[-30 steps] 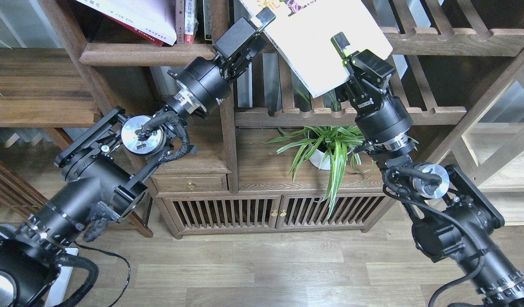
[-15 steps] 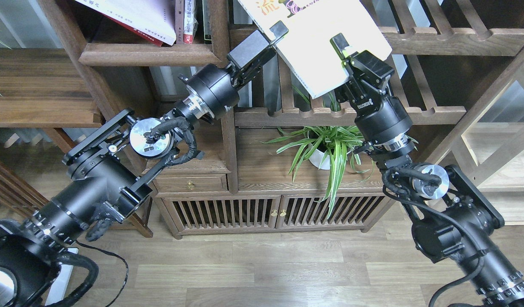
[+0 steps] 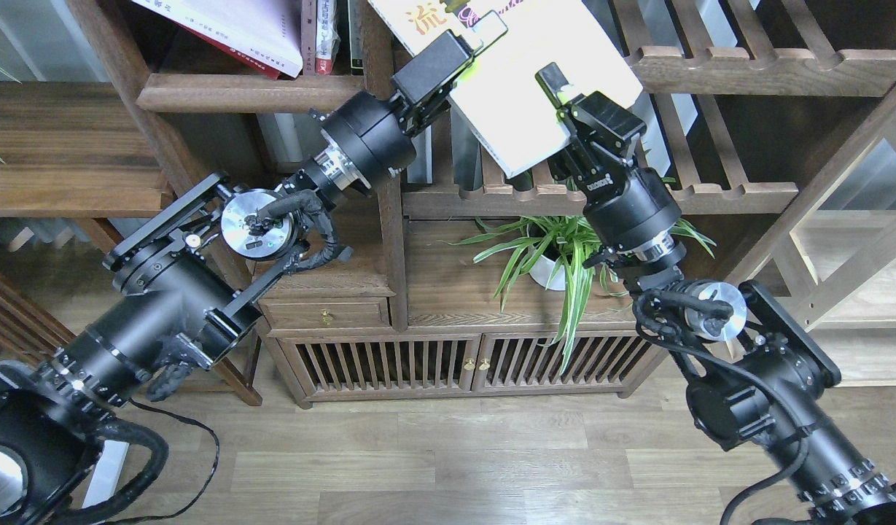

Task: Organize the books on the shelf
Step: 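Grasp the green-covered book with the left gripper and hold with both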

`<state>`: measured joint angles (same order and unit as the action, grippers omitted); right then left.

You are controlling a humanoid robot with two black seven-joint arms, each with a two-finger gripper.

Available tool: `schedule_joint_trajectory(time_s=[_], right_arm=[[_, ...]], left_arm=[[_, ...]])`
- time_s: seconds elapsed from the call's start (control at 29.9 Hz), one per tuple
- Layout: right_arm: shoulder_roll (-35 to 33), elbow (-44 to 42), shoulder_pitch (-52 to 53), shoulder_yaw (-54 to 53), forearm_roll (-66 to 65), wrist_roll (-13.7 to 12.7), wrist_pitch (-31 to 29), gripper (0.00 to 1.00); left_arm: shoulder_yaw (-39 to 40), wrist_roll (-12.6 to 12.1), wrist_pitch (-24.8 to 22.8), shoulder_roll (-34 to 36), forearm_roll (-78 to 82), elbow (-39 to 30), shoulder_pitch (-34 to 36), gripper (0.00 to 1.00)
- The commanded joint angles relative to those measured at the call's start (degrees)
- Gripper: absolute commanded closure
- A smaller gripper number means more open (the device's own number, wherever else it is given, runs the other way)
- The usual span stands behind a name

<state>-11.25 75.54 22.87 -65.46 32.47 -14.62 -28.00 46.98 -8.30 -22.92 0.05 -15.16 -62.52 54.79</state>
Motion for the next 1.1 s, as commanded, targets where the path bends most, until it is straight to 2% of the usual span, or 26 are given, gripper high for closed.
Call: schedule_joint_trajectory(time_s=[0.0, 0.17, 0.23, 0.37, 0.5, 0.57, 0.67, 0.87, 1.0, 1.07], right_arm=[[0.35, 0.04, 0.07, 0.42, -0.57, -0.06, 0.00, 0.95], [0.26, 0.04, 0.07, 0.34, -0.57, -0.06, 0.00, 0.95], [0.26, 0.04, 0.07, 0.34, -0.57, -0.06, 0.00, 0.95], [0.18, 0.04, 0.07, 0.34, -0.66, -0.06, 0.00, 0.94], [0.09, 0.04, 0.07, 0.33, -0.66, -0.06, 0.00, 0.93], [0.09, 0.04, 0.07, 0.25, -0.66, -0.06, 0.00, 0.93], [0.09, 0.04, 0.07, 0.16, -0.66, -0.06, 0.00, 0.93], [0.09, 0.04, 0.07, -0.19, -0.66, -0.06, 0.00, 0.91], [-0.17, 0.04, 0.07, -0.28, -0.66, -0.06, 0.00, 0.87], [-0.35, -0.13, -0.01, -0.45, -0.83, 0.03, 0.00, 0.80]], left_arm=[[0.04, -0.13, -0.02, -0.05, 0.13, 0.11, 0.23, 0.07], [-0.14, -0.13, -0.02, -0.05, 0.13, 0.20, 0.23, 0.25], [-0.31, -0.13, -0.72, -0.05, 0.04, -0.15, 0.06, 0.37], [-1.10, -0.22, -5.08, -0.05, 0.04, 0.11, -0.03, 0.61], [-1.63, -0.22, -5.08, -0.05, -0.05, 0.03, -0.12, 0.79], [-1.72, -0.22, -5.08, -0.05, -0.14, 0.03, -0.12, 0.84], [-1.90, -0.22, -5.08, -0.05, -0.14, 0.11, -0.21, 0.85], [-1.90, -0.22, -5.08, -0.05, -0.22, 0.11, -0.21, 0.93], [-1.98, -0.13, -5.08, -0.05, -1.01, 0.03, -0.30, 0.96], [-2.07, -0.13, -5.08, -0.05, -1.37, 0.03, -0.30, 0.98]])
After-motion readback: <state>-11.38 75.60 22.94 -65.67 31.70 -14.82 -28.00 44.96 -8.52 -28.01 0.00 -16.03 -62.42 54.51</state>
